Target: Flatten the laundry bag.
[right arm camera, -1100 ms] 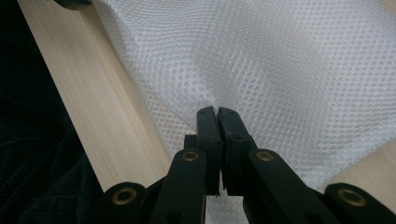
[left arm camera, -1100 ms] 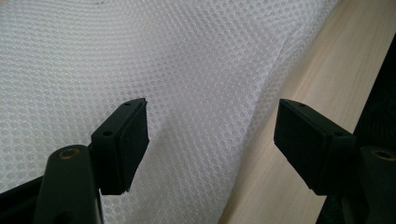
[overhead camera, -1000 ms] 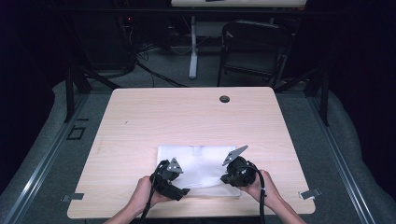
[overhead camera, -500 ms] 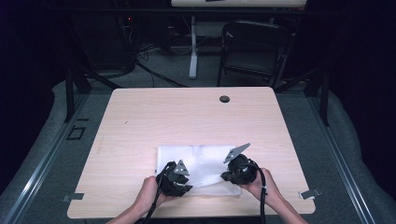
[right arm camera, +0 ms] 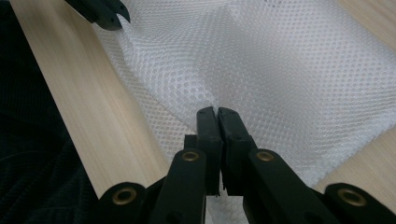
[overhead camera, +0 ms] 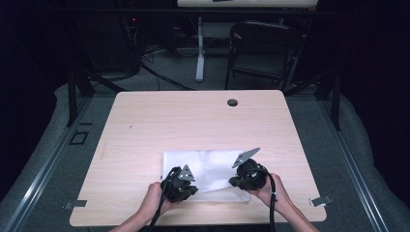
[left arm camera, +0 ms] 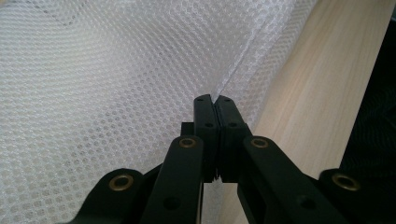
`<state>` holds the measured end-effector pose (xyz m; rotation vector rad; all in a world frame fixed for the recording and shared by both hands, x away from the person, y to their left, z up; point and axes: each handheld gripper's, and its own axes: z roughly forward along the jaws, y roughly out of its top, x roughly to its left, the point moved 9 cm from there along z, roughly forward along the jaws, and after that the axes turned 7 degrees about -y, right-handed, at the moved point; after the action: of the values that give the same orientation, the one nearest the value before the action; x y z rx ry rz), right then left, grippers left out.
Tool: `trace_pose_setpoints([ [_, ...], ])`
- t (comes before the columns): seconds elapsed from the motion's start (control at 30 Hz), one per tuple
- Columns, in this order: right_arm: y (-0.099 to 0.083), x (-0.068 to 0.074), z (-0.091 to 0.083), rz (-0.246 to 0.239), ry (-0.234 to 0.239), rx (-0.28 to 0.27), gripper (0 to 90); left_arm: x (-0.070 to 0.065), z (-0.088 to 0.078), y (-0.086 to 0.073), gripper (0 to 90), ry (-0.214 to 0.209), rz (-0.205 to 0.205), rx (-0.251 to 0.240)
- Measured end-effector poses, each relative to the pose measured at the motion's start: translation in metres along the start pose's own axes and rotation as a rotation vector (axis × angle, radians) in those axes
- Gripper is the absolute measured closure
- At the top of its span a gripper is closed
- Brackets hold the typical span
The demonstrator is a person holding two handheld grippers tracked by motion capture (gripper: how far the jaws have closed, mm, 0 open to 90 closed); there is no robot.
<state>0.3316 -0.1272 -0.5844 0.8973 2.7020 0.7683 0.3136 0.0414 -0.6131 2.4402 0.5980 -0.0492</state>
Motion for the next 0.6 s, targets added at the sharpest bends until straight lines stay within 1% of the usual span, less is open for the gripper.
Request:
trace_pose_setpoints([
  [0.03, 0.0, 0.0, 0.0, 0.011, 0.001, -0.009, 88.3, 0.0, -0.001, 0.0, 89.6, -0.003, -0.003, -0.003],
  [0.1, 0.0, -0.001, 0.0, 0.007, 0.004, -0.006, 88.3, 0.002, -0.002, 0.001, 89.6, 0.008, -0.005, -0.009],
  [0.13, 0.0, -0.001, 0.0, 0.007, 0.004, -0.005, 88.3, 0.001, -0.002, 0.002, 89.6, 0.005, -0.011, -0.015],
  [0.2, 0.0, -0.002, -0.001, 0.007, 0.002, -0.008, 88.3, 0.002, -0.003, 0.002, 89.7, 0.01, -0.005, -0.016],
  [0.33, 0.001, -0.002, -0.002, 0.012, -0.001, -0.014, 86.0, 0.003, -0.008, 0.006, 89.9, 0.018, -0.008, -0.032],
  [0.37, 0.001, -0.002, -0.003, 0.012, 0.005, -0.017, 85.2, 0.004, -0.01, 0.007, 90.0, 0.017, -0.015, -0.033],
  [0.43, 0.002, -0.002, -0.004, 0.019, 0.008, -0.03, 83.3, 0.005, -0.013, 0.011, 90.0, 0.022, -0.027, -0.051],
  [0.47, 0.002, -0.002, -0.005, 0.019, 0.007, -0.032, 82.7, 0.006, -0.015, 0.013, 90.0, 0.026, -0.032, -0.051],
  [0.5, 0.002, -0.002, -0.006, 0.016, 0.008, -0.032, 82.5, 0.008, -0.017, 0.016, 90.0, 0.039, -0.037, -0.058],
  [0.53, 0.002, -0.002, -0.007, 0.016, 0.003, -0.041, 82.1, 0.009, -0.019, 0.02, 90.0, 0.038, -0.045, -0.065],
  [0.6, 0.003, -0.002, -0.011, 0.024, -0.001, -0.047, 81.3, 0.011, -0.022, 0.025, 90.0, 0.051, -0.056, -0.072],
])
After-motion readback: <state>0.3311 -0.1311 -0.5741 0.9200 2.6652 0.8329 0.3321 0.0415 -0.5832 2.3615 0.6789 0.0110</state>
